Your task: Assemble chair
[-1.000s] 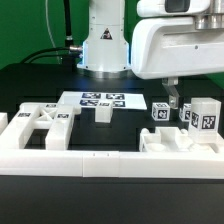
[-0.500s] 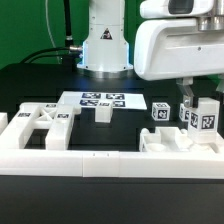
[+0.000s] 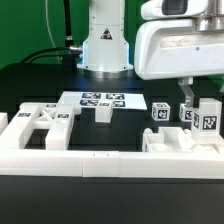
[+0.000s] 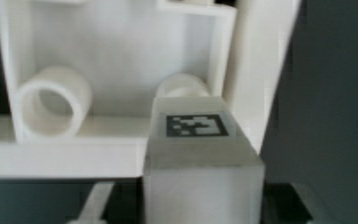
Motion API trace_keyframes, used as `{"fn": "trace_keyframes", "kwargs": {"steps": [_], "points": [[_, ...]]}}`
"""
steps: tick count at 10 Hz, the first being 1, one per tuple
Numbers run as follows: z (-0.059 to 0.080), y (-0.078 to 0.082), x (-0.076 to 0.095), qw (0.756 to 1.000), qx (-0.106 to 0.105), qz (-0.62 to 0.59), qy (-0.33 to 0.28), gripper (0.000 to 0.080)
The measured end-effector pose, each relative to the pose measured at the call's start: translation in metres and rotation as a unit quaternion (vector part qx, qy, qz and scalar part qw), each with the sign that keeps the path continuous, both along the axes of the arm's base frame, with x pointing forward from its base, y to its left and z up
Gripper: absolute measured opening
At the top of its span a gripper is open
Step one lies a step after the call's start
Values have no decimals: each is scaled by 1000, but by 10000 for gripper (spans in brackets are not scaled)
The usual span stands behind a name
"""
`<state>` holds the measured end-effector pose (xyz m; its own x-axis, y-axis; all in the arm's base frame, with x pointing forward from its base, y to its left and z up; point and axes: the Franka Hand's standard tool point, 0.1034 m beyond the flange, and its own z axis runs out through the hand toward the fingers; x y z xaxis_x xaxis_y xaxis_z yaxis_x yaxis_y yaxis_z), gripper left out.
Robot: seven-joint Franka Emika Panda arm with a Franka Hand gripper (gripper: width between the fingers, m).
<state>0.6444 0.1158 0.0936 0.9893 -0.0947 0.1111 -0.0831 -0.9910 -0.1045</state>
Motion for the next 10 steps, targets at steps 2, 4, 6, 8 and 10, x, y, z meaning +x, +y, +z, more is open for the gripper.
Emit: {"fn": "trace_keyframes", "kwargs": {"steps": [2, 4, 6, 8, 10], "points": [[-1, 0, 0, 993, 19, -114, 6, 284], [-1, -1, -2, 969, 40, -242, 9, 284], [-2, -3, -2, 938, 64, -341, 16, 284], [-2, -3, -2, 924, 71, -376, 22, 340], [-2, -3, -3, 928, 68, -365, 22, 476]]}}
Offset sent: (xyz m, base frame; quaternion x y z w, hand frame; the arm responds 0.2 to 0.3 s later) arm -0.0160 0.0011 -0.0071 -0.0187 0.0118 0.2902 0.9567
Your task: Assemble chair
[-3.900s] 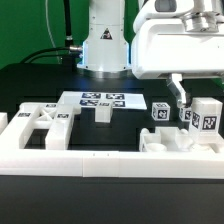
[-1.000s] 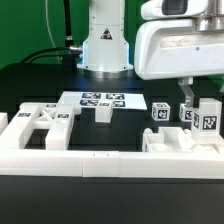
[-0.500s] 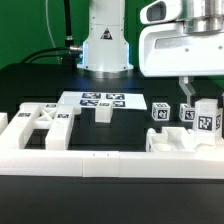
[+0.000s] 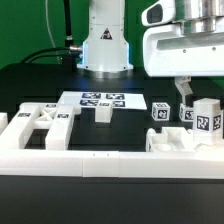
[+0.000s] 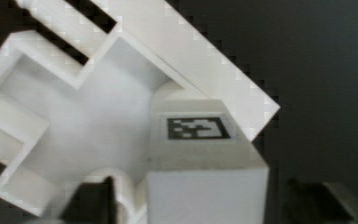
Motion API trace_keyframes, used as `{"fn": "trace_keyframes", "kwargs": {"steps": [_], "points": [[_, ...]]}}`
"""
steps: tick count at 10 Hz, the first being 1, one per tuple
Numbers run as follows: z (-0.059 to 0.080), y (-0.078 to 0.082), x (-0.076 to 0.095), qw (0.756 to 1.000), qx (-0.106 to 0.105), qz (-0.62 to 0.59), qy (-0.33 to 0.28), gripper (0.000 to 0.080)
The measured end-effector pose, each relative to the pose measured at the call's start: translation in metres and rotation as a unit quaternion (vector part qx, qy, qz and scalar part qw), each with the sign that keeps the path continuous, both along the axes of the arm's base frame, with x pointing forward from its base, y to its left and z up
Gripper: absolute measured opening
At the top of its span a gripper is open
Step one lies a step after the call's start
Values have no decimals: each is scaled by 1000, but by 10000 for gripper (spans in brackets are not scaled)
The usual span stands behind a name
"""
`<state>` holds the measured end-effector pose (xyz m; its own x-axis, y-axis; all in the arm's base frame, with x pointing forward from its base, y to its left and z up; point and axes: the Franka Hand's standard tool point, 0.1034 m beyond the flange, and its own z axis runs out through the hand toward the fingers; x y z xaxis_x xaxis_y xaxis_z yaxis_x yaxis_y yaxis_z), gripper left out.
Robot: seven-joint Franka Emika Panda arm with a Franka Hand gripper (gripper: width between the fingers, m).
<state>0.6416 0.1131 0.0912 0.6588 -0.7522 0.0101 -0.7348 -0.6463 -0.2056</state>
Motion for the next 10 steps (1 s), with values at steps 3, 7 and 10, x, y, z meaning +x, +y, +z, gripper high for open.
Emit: {"fn": "trace_keyframes", "kwargs": {"steps": [3, 7, 10], "points": [[-1, 0, -2, 991, -20, 129, -6, 637], [-3, -1, -4, 946, -55, 318, -25, 649], [-4, 0, -3, 889, -86, 448, -30, 649]]}}
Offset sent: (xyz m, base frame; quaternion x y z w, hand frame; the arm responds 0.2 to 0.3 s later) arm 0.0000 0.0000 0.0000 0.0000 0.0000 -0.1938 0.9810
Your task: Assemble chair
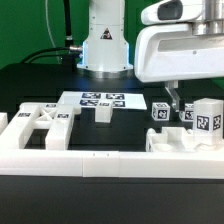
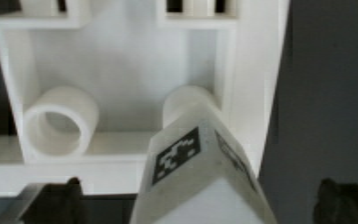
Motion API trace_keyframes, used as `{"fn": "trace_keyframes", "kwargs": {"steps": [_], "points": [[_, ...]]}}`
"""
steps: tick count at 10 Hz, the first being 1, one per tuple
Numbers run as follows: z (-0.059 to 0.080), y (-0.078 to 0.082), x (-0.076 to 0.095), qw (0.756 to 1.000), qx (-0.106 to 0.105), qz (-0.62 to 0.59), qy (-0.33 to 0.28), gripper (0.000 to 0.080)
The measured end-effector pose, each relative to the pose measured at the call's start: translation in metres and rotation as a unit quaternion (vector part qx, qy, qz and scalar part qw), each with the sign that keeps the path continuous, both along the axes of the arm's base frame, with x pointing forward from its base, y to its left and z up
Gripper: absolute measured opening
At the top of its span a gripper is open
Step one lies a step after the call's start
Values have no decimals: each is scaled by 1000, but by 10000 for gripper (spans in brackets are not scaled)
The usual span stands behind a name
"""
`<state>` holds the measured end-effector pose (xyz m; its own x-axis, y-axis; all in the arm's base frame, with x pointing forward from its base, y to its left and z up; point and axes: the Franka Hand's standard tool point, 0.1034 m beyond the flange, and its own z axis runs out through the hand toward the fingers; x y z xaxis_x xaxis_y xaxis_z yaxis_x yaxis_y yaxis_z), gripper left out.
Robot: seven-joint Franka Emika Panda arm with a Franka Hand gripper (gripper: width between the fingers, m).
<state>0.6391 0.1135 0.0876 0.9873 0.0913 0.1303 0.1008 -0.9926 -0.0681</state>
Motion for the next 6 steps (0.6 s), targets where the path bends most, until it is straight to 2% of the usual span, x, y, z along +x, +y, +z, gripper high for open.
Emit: {"fn": "trace_keyframes", "kwargs": {"steps": [3, 5, 6], "points": [[0, -1, 5, 984, -41, 172, -14, 649], [0, -1, 5, 980, -47, 191, -15, 649], [0, -1, 5, 980, -47, 191, -15, 549]]}}
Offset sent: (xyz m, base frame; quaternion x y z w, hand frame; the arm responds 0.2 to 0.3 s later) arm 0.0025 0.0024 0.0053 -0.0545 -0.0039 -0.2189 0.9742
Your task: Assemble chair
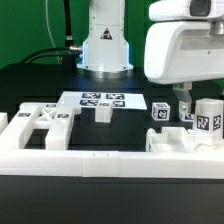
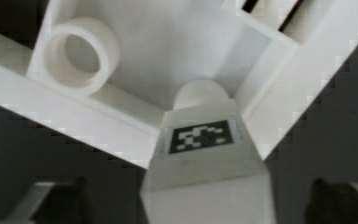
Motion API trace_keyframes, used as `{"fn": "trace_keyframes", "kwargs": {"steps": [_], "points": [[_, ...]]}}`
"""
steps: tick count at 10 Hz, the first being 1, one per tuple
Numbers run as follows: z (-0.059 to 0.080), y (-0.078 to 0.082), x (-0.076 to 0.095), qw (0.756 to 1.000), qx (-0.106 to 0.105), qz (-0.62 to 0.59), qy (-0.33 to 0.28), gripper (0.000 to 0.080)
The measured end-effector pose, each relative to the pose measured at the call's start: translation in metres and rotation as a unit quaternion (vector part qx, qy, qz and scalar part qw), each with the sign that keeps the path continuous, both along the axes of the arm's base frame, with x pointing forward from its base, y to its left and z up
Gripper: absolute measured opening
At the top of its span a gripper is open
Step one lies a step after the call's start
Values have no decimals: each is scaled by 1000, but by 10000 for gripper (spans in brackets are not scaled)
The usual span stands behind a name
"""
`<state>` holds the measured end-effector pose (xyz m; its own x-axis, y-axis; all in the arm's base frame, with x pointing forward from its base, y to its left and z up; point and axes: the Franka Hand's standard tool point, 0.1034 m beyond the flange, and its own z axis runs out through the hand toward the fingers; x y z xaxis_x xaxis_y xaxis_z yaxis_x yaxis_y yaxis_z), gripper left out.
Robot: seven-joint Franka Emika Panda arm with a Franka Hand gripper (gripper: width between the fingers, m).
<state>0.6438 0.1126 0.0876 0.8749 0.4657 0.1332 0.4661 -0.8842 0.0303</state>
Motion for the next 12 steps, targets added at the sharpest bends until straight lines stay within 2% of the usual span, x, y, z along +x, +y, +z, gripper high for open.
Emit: {"fn": "trace_keyframes", "kwargs": {"steps": [1, 2, 3, 4, 6, 7, 8, 9, 11, 12], "points": [[0, 0, 0, 1000, 1, -7, 0, 367], [0, 0, 0, 1000, 2, -13, 0, 367], [0, 1, 0, 1000, 4, -23, 1, 288], [0, 1, 0, 998, 11, -64, 2, 288], [0, 3, 4, 983, 40, -178, 1, 288], [0, 2, 8, 958, 72, -278, -6, 288], [-1, 0, 8, 932, 93, -349, -11, 288], [-1, -1, 7, 913, 99, -395, -9, 288], [-1, -2, 7, 894, 105, -436, -6, 288], [-1, -4, 7, 876, 110, -470, -2, 288]]}}
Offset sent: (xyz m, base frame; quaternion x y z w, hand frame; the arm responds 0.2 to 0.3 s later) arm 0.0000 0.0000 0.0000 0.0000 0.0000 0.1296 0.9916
